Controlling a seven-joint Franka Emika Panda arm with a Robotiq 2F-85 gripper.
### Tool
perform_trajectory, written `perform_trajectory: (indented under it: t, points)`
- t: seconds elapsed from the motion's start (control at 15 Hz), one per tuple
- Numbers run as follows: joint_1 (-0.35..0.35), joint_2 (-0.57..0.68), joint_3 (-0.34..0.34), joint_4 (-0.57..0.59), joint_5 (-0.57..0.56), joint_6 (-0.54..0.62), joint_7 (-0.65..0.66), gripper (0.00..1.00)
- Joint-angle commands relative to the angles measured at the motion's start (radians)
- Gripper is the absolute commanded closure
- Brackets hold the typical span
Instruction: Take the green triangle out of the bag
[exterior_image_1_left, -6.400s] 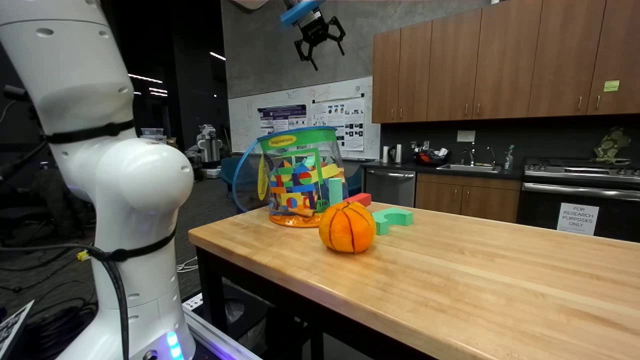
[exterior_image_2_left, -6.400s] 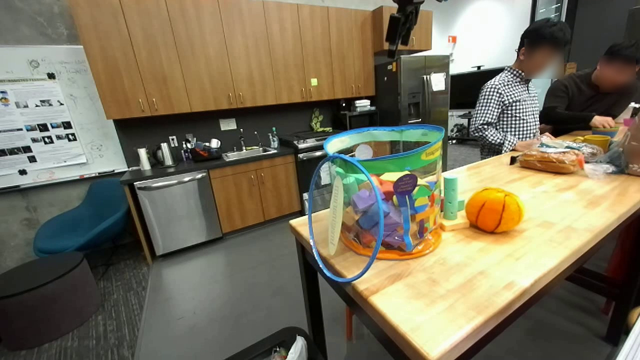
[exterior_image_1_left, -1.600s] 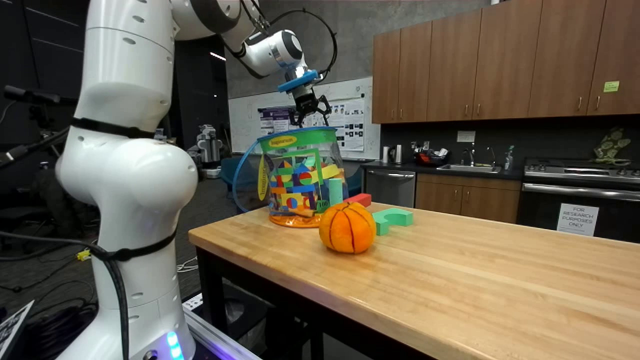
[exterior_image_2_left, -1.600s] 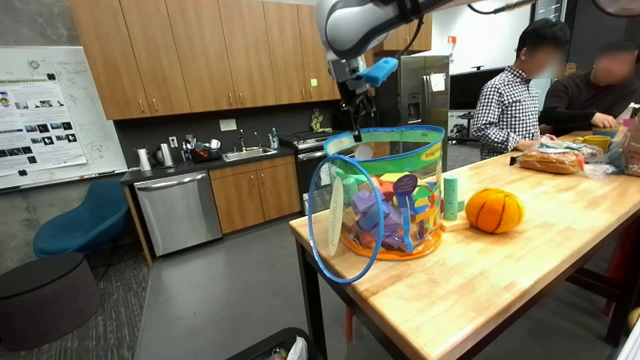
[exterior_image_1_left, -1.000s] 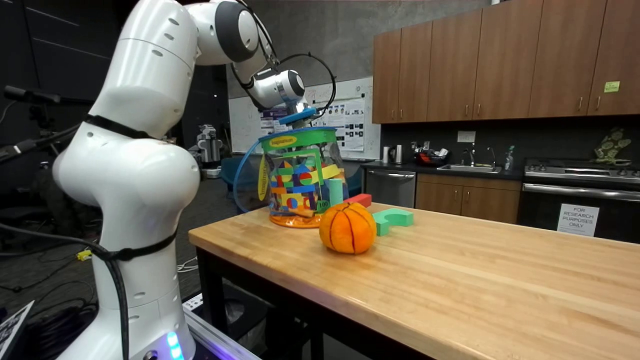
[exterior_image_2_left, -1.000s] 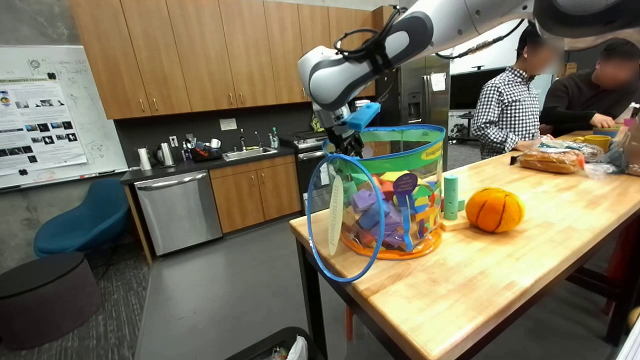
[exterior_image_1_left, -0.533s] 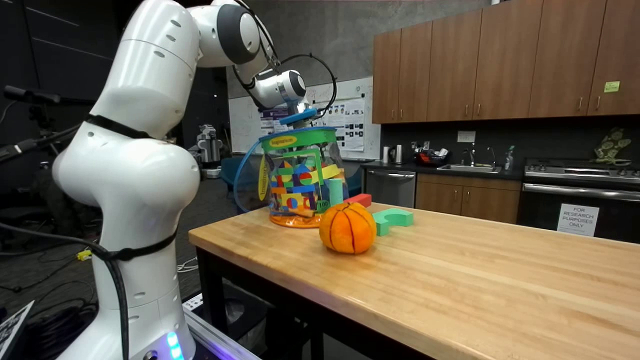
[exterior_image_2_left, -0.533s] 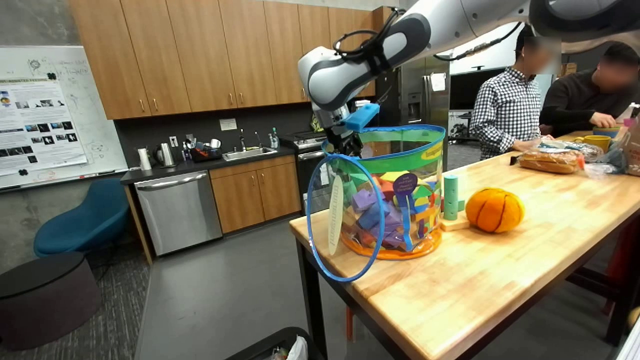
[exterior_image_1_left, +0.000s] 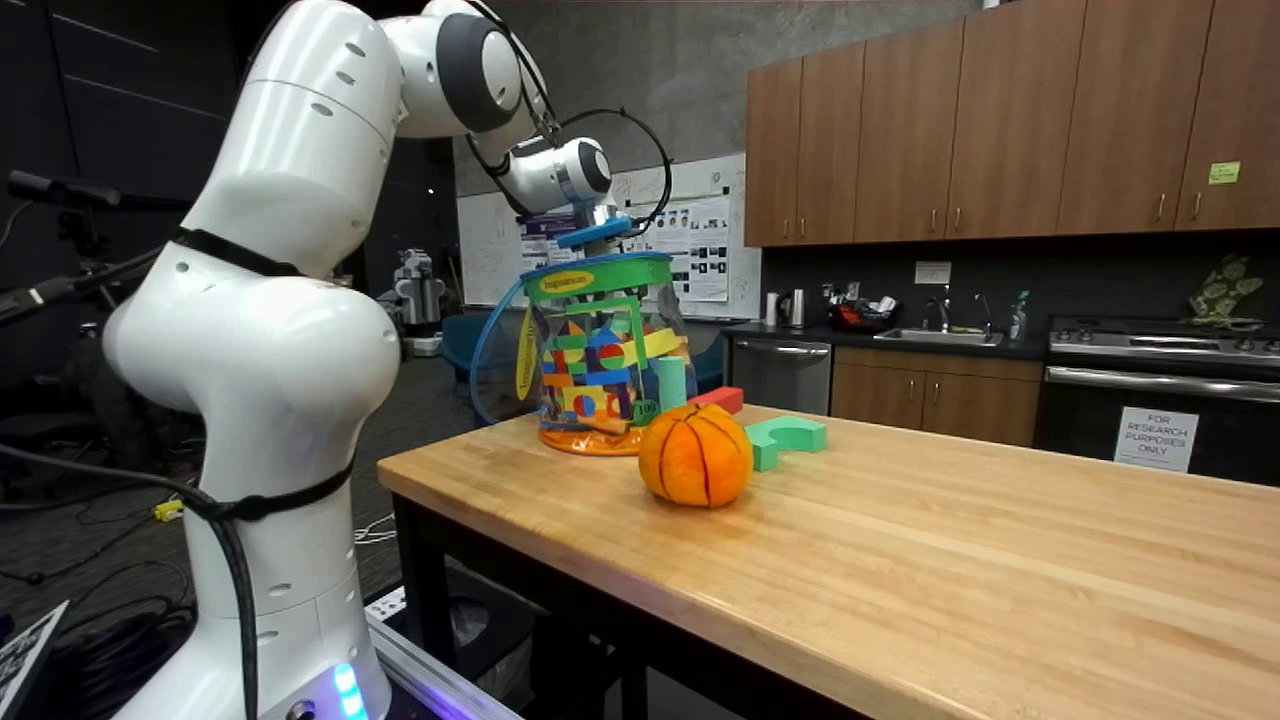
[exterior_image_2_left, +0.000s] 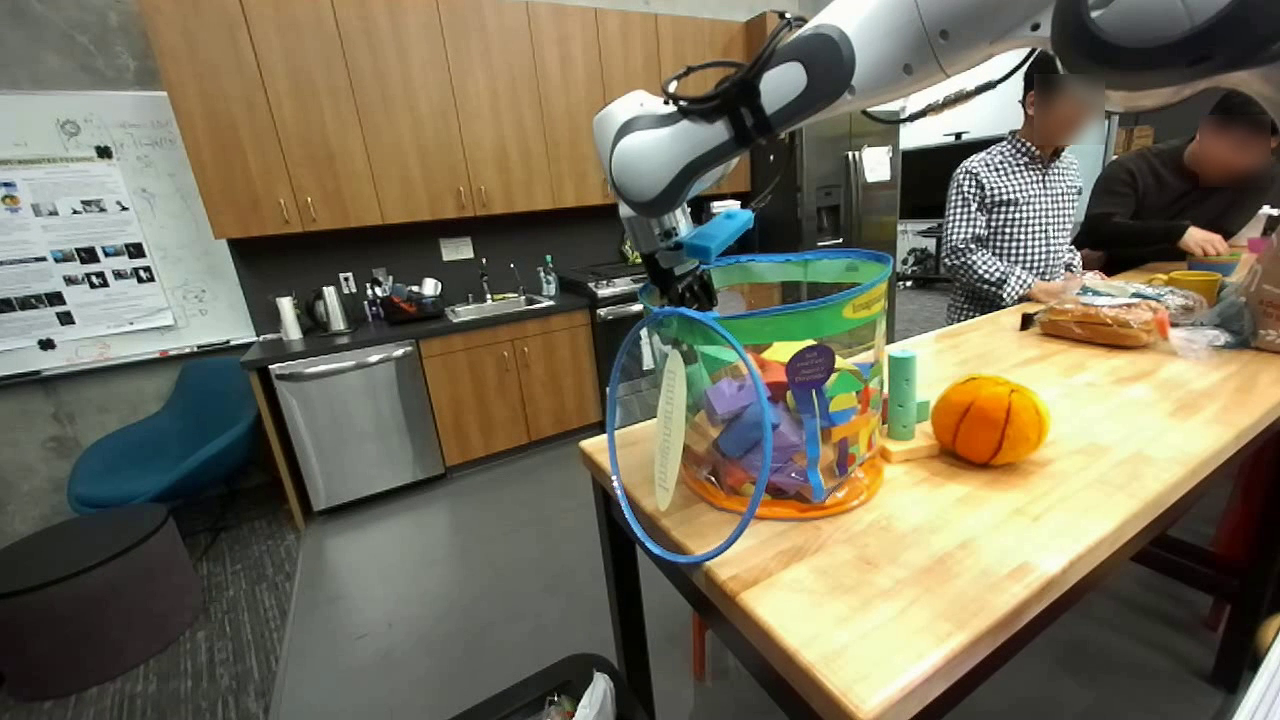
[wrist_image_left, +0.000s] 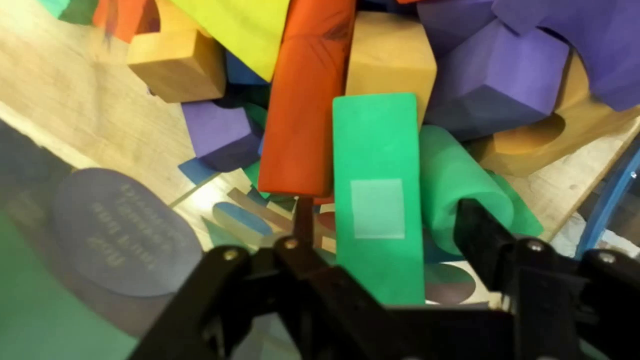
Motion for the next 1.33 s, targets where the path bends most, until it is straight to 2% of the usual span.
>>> perform_trajectory:
  t: [0.0,0.2,1.07,1.13,1.27]
  points:
    - [0.017,0.029,-0.018,0.024,0.007,0.006,0.004,0.59]
    - [0.022,0.034,-0.021,0.032,0.002,0.007,0.008,0.84]
    - [0.031,0.038,-0.034,0.038,-0.010,0.003,0.037,0.85]
    - [0.003,-0.109,-0.033,-0.046,0.015,-0.036,-0.002,0.85]
    - [-0.005,-0.154,-0.041,-0.063,0.006,-0.065,-0.014,0.85]
